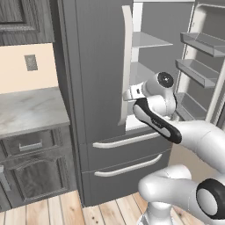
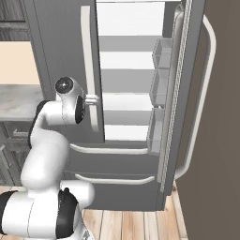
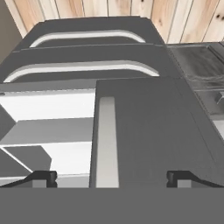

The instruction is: Place one of the steaks on the plate and the other in the bowl. Then place the bowl in the fridge.

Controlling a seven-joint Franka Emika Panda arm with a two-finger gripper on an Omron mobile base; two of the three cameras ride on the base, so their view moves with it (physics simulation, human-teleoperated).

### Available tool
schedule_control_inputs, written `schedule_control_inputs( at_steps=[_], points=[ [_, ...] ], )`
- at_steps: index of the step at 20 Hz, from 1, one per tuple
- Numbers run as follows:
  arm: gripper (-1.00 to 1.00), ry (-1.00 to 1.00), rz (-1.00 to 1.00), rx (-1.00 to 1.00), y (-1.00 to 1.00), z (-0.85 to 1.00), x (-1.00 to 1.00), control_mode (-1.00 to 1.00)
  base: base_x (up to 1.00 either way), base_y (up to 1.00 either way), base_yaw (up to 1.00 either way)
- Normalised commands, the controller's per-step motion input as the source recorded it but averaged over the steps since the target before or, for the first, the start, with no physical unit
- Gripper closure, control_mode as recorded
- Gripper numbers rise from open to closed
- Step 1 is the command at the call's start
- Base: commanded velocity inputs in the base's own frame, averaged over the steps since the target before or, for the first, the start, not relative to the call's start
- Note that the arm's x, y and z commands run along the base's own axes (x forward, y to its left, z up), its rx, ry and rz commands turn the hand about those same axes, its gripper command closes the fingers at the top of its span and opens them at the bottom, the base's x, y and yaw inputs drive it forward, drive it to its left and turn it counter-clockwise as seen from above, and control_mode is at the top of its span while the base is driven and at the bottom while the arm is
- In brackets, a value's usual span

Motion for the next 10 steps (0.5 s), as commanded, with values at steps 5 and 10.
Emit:
schedule_control_inputs(
  at_steps=[5, 10],
  points=[
    [-1.00, -0.09, 0.00, 0.00, 0.01, -0.11, 0.40, -1.00, 0.00, 0.00, 0.00],
    [-1.00, -0.05, 0.00, 0.00, 0.12, -0.05, 0.43, -1.00, 0.00, 0.00, 0.00]
  ],
)
